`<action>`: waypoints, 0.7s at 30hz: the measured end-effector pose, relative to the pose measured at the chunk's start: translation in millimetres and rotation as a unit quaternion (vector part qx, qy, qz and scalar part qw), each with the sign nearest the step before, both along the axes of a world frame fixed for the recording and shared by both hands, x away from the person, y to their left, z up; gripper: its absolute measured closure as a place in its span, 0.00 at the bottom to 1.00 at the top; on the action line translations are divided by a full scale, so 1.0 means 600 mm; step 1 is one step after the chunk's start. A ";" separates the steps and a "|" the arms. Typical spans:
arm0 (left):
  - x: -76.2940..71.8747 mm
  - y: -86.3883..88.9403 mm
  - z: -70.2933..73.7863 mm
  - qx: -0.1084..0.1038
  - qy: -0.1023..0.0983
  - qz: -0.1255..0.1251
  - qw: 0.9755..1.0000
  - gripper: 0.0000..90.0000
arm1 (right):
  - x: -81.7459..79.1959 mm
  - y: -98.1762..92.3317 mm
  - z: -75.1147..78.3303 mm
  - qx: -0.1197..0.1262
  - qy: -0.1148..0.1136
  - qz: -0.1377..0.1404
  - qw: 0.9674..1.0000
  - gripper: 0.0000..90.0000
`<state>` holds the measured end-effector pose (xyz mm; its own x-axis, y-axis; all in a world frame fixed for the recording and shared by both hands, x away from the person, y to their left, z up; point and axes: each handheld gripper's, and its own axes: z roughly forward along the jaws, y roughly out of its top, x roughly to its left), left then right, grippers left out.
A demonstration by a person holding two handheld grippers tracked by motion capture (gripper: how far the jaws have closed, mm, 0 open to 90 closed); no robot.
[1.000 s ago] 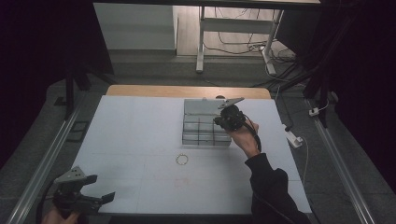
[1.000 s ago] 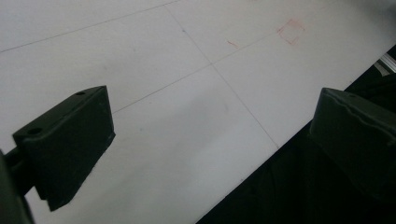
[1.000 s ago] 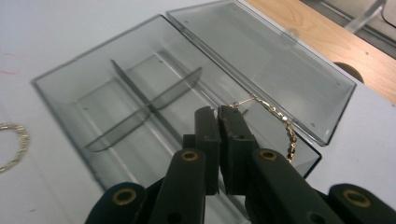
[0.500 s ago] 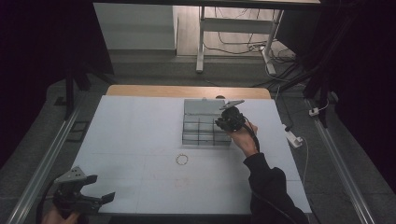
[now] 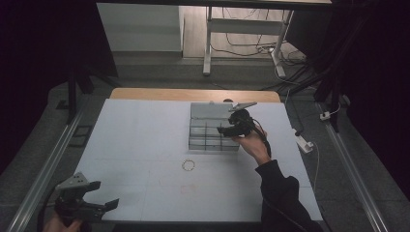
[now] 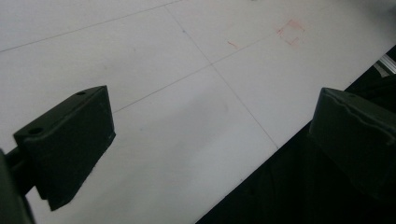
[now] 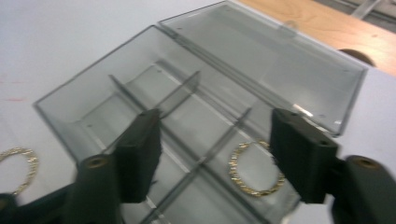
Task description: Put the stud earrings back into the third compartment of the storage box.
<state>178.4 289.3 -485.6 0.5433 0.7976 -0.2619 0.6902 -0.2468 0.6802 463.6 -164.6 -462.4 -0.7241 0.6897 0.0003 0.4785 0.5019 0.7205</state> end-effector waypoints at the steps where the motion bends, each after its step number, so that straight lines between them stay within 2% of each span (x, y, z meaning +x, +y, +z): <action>1: 0.000 0.000 0.000 0.000 0.000 0.000 1.000 0.00 | -0.009 0.006 0.000 -0.001 0.002 0.006 1.000 0.28; 4: 0.000 -0.001 0.000 0.000 0.001 0.000 1.000 0.00 | -0.021 0.014 0.000 -0.011 0.000 0.019 1.000 0.20; 7: 0.000 -0.001 0.000 0.002 0.001 0.000 1.000 0.00 | -0.032 0.020 0.001 -0.014 0.012 0.030 0.999 0.13; 13: 0.000 -0.001 0.000 0.002 0.001 0.000 1.000 0.00 | -0.049 0.029 0.002 -0.006 0.019 0.047 0.999 0.04; 14: 0.000 -0.001 0.000 0.002 0.001 -0.001 1.000 0.00 | -0.056 0.034 0.001 -0.011 0.024 0.059 0.998 0.00; 20: 0.000 -0.001 0.000 0.000 0.001 -0.001 1.000 0.00 | -0.080 0.057 -0.004 -0.021 0.029 0.088 0.995 0.00; 21: 0.000 -0.001 0.000 0.000 0.001 -0.001 1.000 0.00 | -0.090 0.070 -0.005 -0.020 0.029 0.099 0.994 0.00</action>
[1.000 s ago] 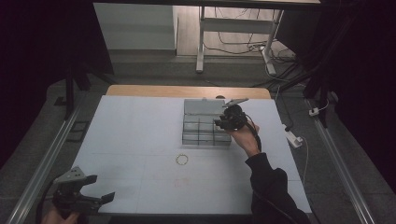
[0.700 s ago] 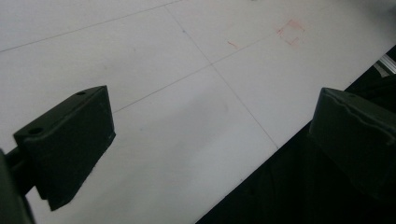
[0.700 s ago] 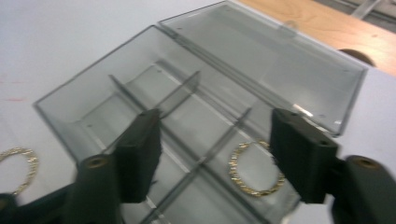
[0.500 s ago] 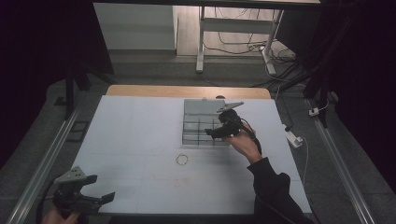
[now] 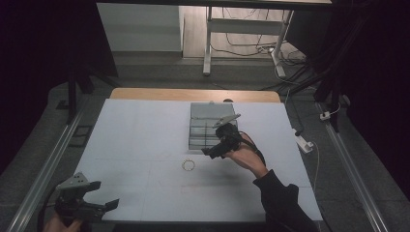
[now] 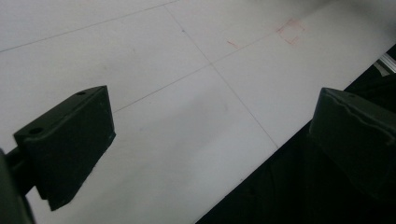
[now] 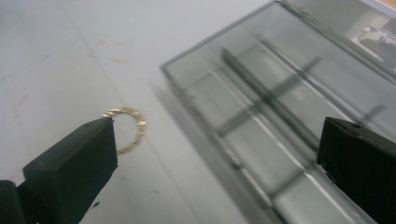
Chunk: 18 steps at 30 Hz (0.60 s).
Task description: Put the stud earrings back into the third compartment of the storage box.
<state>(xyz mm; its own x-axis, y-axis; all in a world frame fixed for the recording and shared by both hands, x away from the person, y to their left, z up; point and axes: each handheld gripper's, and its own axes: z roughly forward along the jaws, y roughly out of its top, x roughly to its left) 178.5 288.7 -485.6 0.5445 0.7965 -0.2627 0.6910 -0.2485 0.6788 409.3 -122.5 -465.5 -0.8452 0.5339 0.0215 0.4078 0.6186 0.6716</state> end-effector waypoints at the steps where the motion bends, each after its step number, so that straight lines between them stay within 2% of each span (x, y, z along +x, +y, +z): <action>1: 0.000 0.000 0.000 0.000 0.000 0.000 1.000 0.00 | -0.006 0.007 0.000 0.000 0.001 0.004 1.000 0.00; 9: 0.000 0.000 0.000 0.000 0.000 -0.001 1.000 0.00 | -0.046 0.062 -0.018 -0.003 0.015 0.049 0.999 0.00; 14: 0.000 0.000 0.000 0.000 0.000 -0.001 1.000 0.00 | -0.063 0.090 -0.039 -0.019 0.027 0.065 0.997 0.00; 18: 0.000 0.000 0.000 0.002 0.000 -0.002 1.000 0.00 | -0.074 0.112 -0.056 -0.022 0.034 0.073 0.996 0.00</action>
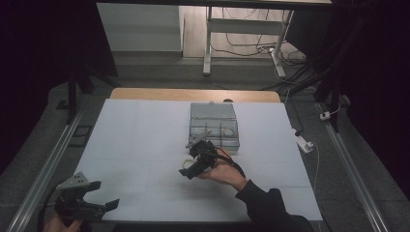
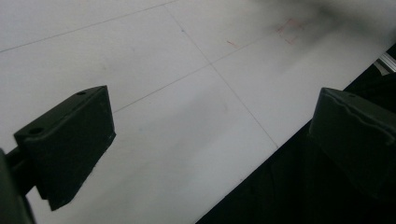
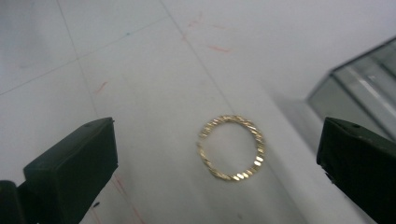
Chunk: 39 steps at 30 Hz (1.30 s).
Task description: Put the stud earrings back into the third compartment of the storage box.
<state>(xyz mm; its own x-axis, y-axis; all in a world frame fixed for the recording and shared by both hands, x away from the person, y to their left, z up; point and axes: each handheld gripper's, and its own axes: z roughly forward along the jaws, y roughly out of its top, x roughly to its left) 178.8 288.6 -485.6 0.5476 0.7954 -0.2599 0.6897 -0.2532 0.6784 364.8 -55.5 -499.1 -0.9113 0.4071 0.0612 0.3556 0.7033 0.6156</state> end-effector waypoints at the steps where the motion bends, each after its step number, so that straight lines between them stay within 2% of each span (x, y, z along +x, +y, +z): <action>1: 0.000 0.000 0.000 0.000 0.000 0.000 1.000 0.00 | -0.001 0.004 -0.003 -0.002 0.002 -0.001 1.000 0.00; 3: 0.000 0.000 0.000 0.000 0.000 0.000 1.000 0.00 | -0.004 0.015 -0.012 -0.006 0.007 0.001 1.000 0.01; 5: 0.000 0.000 0.000 0.000 0.000 0.000 1.000 0.00 | -0.004 0.025 -0.028 -0.016 0.008 -0.002 1.000 0.09; 7: 0.000 0.000 0.000 0.001 0.000 0.000 1.000 0.00 | -0.004 0.027 -0.032 -0.018 0.008 -0.005 1.000 0.11; 12: 0.000 0.000 0.000 0.001 0.000 -0.001 1.000 0.00 | -0.005 0.036 -0.042 -0.033 -0.005 -0.003 0.999 0.31; 13: 0.000 -0.001 0.000 0.001 0.000 -0.001 1.000 0.00 | -0.008 0.039 -0.042 -0.043 -0.023 -0.008 0.999 0.38; 15: 0.000 -0.001 0.000 0.002 0.000 -0.001 1.000 0.00 | -0.009 0.040 -0.042 -0.046 -0.030 -0.010 0.998 0.41; 19: 0.000 -0.002 0.000 0.004 0.000 -0.001 1.000 0.00 | -0.004 0.040 -0.039 -0.048 -0.033 -0.026 0.998 0.59; 21: 0.000 -0.002 0.000 0.004 0.000 -0.002 1.000 0.00 | -0.001 0.040 -0.038 -0.048 -0.027 -0.038 0.998 0.66; 27: 0.000 -0.002 0.000 0.005 0.000 -0.002 1.000 0.00 | 0.001 0.040 -0.035 -0.057 -0.026 -0.032 0.998 0.95; 30: 0.000 -0.002 0.000 0.005 0.000 -0.001 1.000 0.00 | 0.003 0.039 -0.034 -0.061 -0.019 -0.033 0.997 0.97; 32: 0.000 -0.002 0.000 0.004 0.001 -0.001 1.000 0.00 | 0.007 0.038 -0.033 -0.053 -0.003 -0.036 0.998 0.98; 35: 0.000 -0.002 0.000 0.003 0.001 -0.001 1.000 0.00 | 0.010 0.034 -0.033 -0.046 0.005 -0.034 0.998 0.98; 39: 0.000 -0.001 0.000 0.002 0.002 -0.002 1.000 0.00 | 0.008 0.033 -0.033 -0.046 -0.004 -0.027 0.999 0.98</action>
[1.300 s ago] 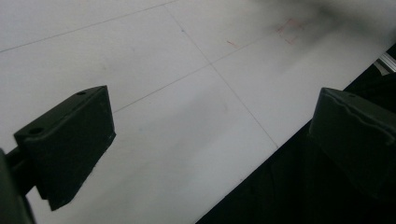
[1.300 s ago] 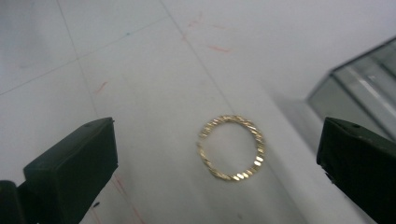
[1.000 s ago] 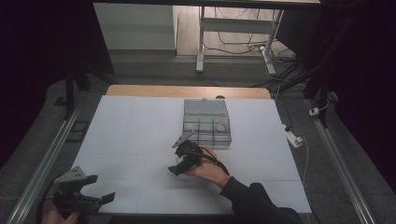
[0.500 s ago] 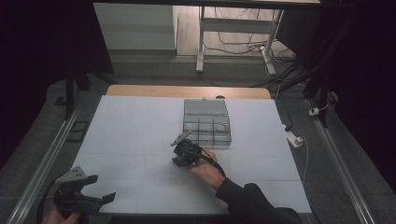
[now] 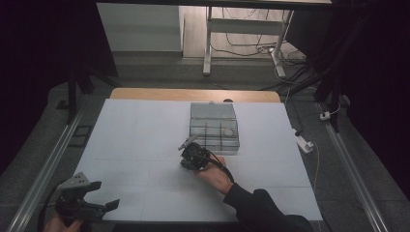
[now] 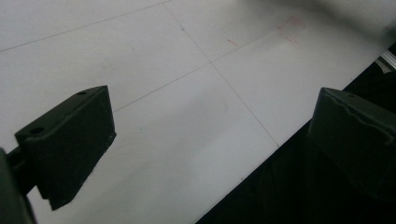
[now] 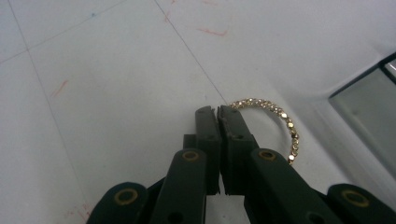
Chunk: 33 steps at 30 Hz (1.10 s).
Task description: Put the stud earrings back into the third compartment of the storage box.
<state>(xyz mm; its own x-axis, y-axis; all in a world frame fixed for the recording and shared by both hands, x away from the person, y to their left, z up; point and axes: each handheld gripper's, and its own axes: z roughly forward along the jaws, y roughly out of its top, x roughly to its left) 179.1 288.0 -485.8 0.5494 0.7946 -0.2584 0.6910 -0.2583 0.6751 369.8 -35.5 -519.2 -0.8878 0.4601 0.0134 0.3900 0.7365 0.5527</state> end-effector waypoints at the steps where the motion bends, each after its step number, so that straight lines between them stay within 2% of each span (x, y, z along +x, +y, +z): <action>1: 0.000 0.000 0.000 -0.001 0.000 0.000 1.000 0.00 | 0.000 -0.001 0.000 -0.001 -0.004 0.009 1.000 0.98; 2: 0.000 0.000 0.000 -0.001 0.000 0.000 1.000 0.00 | -0.001 0.000 0.002 -0.006 -0.006 0.009 1.000 0.98; 7: 0.000 0.000 0.000 -0.001 0.001 0.000 1.000 0.00 | -0.005 0.000 0.012 0.005 -0.019 0.018 1.000 0.98; 13: 0.001 0.000 0.000 -0.001 0.001 0.000 1.000 0.01 | -0.009 -0.008 0.042 0.022 -0.033 0.031 0.999 0.98; 17: 0.001 0.000 0.000 0.000 0.001 0.000 1.000 0.01 | -0.006 -0.017 0.053 0.024 -0.038 0.030 0.999 0.98; 25: 0.001 0.000 0.000 -0.001 0.002 -0.001 1.000 0.01 | 0.011 -0.044 0.076 0.040 -0.046 0.010 0.998 0.98; 33: 0.001 0.000 0.000 -0.001 0.001 -0.001 1.000 0.01 | 0.029 -0.069 0.090 0.043 -0.055 -0.008 0.998 0.98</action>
